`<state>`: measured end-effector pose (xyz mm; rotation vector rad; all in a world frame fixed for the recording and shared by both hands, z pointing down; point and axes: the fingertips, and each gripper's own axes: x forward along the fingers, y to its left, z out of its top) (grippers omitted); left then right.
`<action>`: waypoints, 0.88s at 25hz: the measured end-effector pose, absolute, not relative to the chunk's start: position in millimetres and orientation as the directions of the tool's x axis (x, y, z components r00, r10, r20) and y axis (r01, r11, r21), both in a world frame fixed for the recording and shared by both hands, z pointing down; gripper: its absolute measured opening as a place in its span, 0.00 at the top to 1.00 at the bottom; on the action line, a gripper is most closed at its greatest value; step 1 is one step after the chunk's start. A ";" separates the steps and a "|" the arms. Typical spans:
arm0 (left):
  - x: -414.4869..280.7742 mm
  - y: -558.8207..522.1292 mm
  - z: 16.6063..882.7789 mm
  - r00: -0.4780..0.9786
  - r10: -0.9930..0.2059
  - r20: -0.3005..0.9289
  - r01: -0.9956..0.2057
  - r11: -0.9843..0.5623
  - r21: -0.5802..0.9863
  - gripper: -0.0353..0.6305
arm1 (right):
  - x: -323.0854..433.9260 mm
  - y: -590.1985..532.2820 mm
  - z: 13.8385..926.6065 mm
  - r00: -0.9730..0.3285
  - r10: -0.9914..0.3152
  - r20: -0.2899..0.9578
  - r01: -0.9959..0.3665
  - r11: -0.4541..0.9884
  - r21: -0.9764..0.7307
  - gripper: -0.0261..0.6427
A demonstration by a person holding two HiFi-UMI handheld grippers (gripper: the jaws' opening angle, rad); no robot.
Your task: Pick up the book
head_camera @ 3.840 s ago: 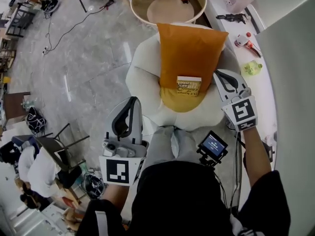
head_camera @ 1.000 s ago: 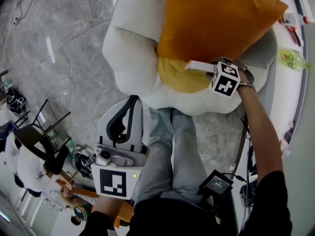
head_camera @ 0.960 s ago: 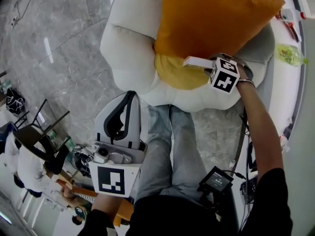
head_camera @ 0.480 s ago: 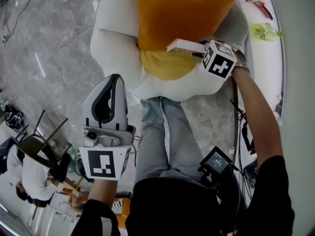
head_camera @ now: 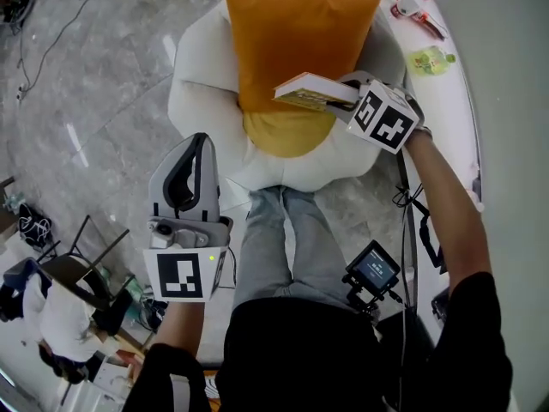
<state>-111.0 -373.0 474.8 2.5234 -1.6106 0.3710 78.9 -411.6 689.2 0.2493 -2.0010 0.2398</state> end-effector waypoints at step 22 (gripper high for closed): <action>-95.6 -349.9 356.1 0.348 -0.920 0.183 -0.928 -0.366 -0.076 0.93 | 84.7 -414.0 441.8 -0.704 -0.334 0.627 -0.429 0.903 -0.001 0.73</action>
